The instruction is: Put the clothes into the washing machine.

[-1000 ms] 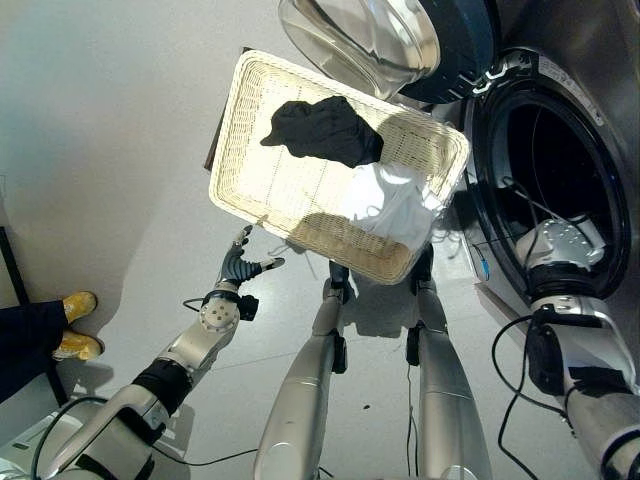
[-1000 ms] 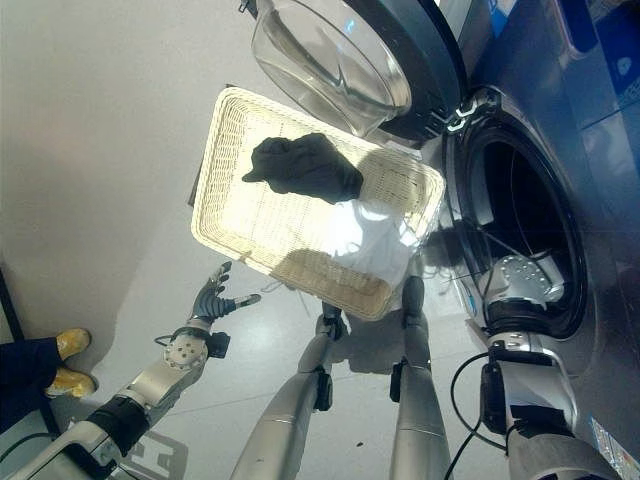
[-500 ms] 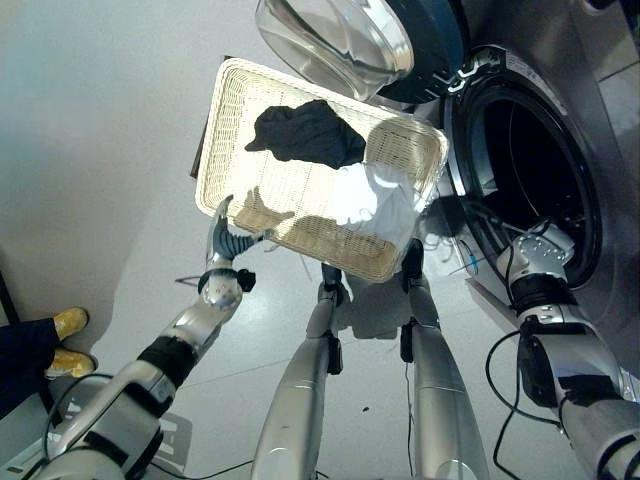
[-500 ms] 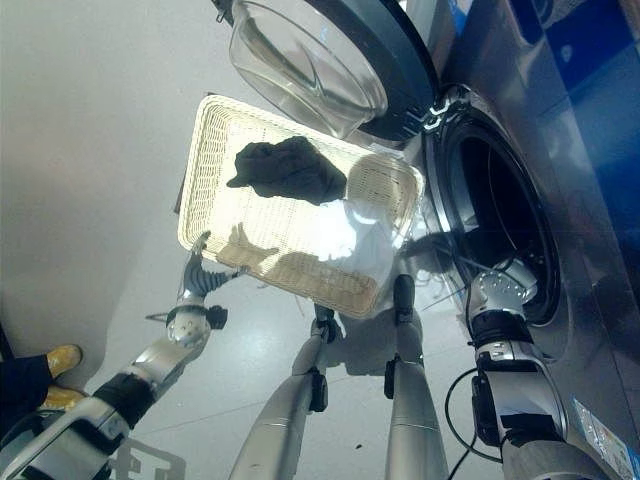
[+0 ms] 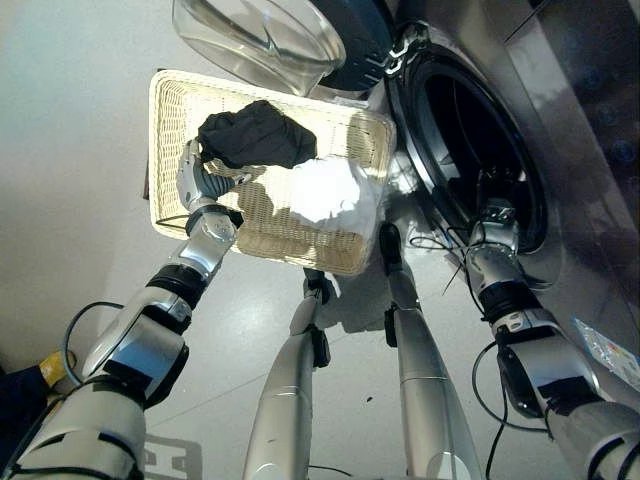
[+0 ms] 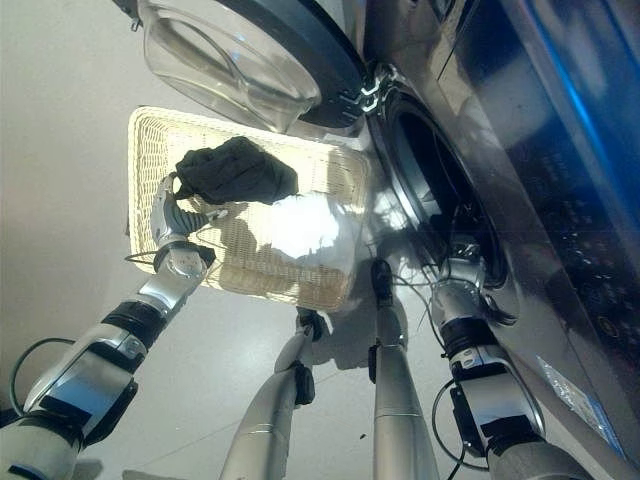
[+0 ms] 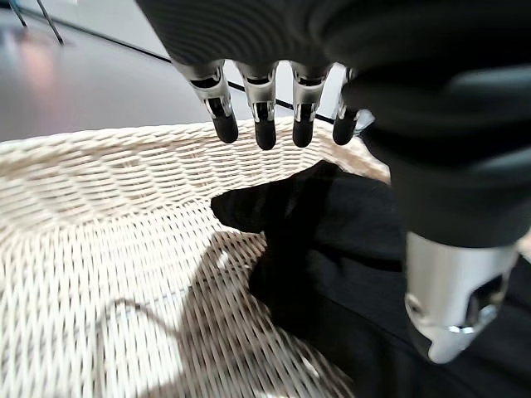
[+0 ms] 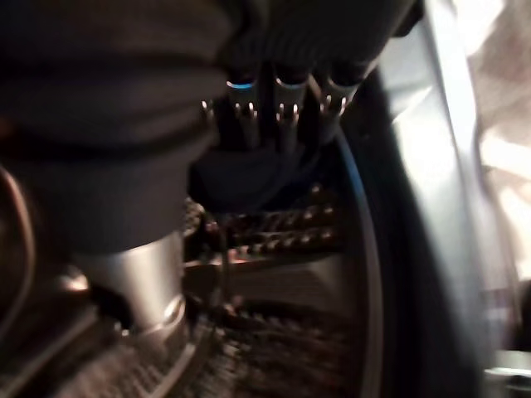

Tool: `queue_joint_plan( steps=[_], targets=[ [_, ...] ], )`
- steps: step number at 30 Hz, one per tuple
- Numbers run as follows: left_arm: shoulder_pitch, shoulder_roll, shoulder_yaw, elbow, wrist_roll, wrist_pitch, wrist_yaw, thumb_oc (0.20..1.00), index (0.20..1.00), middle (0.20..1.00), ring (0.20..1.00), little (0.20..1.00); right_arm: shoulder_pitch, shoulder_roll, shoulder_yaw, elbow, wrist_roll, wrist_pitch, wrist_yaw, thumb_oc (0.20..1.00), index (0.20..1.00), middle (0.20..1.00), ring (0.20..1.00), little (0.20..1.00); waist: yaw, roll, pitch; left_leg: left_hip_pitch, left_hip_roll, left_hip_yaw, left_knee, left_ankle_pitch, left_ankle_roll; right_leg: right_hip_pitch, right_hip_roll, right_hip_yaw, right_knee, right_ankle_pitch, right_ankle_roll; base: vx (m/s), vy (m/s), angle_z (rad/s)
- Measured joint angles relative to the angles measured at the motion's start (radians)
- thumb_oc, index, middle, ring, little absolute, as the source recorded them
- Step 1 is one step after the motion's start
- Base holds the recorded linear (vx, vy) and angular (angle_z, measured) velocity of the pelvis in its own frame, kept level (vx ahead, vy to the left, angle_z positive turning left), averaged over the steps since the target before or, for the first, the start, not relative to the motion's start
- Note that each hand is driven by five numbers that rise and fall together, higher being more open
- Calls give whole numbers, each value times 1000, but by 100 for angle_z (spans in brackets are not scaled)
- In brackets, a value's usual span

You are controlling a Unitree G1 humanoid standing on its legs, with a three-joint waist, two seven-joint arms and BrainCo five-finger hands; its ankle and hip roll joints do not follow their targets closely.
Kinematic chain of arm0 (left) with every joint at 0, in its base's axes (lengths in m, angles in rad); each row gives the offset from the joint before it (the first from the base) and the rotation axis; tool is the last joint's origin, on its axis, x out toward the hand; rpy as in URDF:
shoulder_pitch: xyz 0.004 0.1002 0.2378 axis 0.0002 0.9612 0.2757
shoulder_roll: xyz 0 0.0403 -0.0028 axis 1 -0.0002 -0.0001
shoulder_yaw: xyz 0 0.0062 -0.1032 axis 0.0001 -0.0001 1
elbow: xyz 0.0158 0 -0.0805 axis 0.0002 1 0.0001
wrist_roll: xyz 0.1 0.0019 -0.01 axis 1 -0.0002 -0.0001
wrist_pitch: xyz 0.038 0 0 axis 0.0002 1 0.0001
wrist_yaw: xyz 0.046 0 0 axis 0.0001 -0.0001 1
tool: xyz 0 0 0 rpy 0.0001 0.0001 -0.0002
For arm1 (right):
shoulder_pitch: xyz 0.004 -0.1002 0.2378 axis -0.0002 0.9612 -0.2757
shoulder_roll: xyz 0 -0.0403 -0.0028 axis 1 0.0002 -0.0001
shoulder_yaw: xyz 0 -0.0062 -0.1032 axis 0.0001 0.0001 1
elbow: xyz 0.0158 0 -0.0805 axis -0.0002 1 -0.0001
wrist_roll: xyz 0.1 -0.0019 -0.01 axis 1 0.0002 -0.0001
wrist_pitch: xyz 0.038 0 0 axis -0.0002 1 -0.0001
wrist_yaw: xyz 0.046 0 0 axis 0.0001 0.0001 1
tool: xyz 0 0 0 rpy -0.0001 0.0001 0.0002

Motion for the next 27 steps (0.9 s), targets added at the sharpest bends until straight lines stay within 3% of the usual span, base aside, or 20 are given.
queue_joint_plan(
  steps=[9,15,22,23,24,25,27],
  targets=[
    [-89,2,-20,144,0,66,-39,1000,1000,1000,1000,1000,84,23,139,-26,-128,44,64,1000,1000,1000,1000,1000,-58,-22,-6,-68,8,34,122,-66,6,-61,3,28,65,-21,10,24,90,-9],
    [-134,5,-39,202,-1,82,-42,1000,1000,1000,1000,1000,142,13,203,-43,-172,73,99,1000,1000,1000,1000,1000,-60,-64,-17,-106,27,52,213,-117,9,-93,17,48,122,-47,12,36,78,-10],
    [-158,4,-40,216,-2,70,-32,1000,1000,1000,1000,1000,185,12,216,-59,-172,80,100,1000,1000,1000,1000,1000,-64,-69,-18,-131,27,50,228,-123,10,-110,17,48,126,-48,14,3,13,-1],
    [-173,20,-39,225,-11,61,-14,771,771,771,771,771,235,13,240,-84,-172,89,94,1000,1000,1000,1000,1000,-88,-75,-16,-158,27,52,265,-140,19,-132,14,52,150,-52,19,15,62,-2],
    [-173,20,-39,225,-11,61,-14,771,771,771,771,771,235,13,240,-84,-172,89,94,1000,1000,1000,1000,1000,-88,-75,-16,-158,27,52,265,-140,19,-132,14,52,150,-52,19,15,153,-2],
    [-186,9,-40,235,-11,61,-20,200,200,200,200,200,252,18,250,-107,-173,91,88,1000,1000,1000,1000,1000,-90,-79,-17,-165,27,53,275,-146,15,-140,15,55,161,-65,28,-7,116,4],
    [-252,8,-62,271,-25,58,-36,200,200,200,200,200,302,10,253,-226,-216,100,83,1000,1000,1000,1000,1000,-98,-87,-15,-206,25,47,295,-148,20,-177,14,60,182,-70,32,-12,81,6]
  ],
)
